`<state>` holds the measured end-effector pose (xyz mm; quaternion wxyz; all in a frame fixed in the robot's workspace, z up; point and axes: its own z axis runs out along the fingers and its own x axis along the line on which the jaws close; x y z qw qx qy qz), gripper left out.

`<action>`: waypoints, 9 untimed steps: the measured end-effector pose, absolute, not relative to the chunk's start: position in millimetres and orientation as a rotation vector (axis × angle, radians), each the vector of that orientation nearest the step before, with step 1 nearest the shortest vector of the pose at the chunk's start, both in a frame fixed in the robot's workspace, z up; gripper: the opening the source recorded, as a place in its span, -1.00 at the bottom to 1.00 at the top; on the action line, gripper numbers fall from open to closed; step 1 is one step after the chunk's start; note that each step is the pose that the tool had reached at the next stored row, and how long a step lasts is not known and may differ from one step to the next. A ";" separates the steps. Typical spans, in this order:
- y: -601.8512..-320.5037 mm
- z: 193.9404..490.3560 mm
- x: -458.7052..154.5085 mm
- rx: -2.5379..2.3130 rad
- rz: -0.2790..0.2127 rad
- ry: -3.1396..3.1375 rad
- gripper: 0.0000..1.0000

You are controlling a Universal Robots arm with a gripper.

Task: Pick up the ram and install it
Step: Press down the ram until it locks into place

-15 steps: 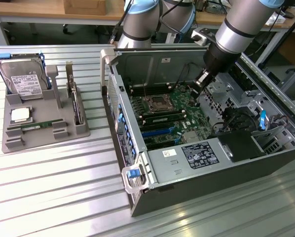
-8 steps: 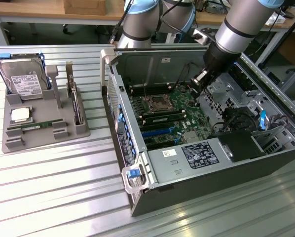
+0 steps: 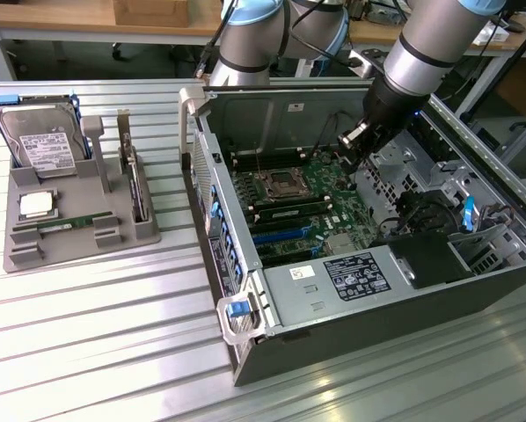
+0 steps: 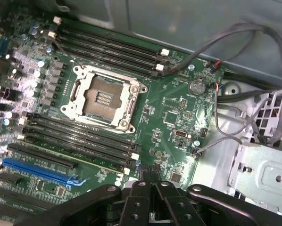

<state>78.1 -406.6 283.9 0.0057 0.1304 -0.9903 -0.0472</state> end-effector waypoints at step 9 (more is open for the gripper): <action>-406.6 283.6 78.1 -0.028 -0.149 -3.140 -0.79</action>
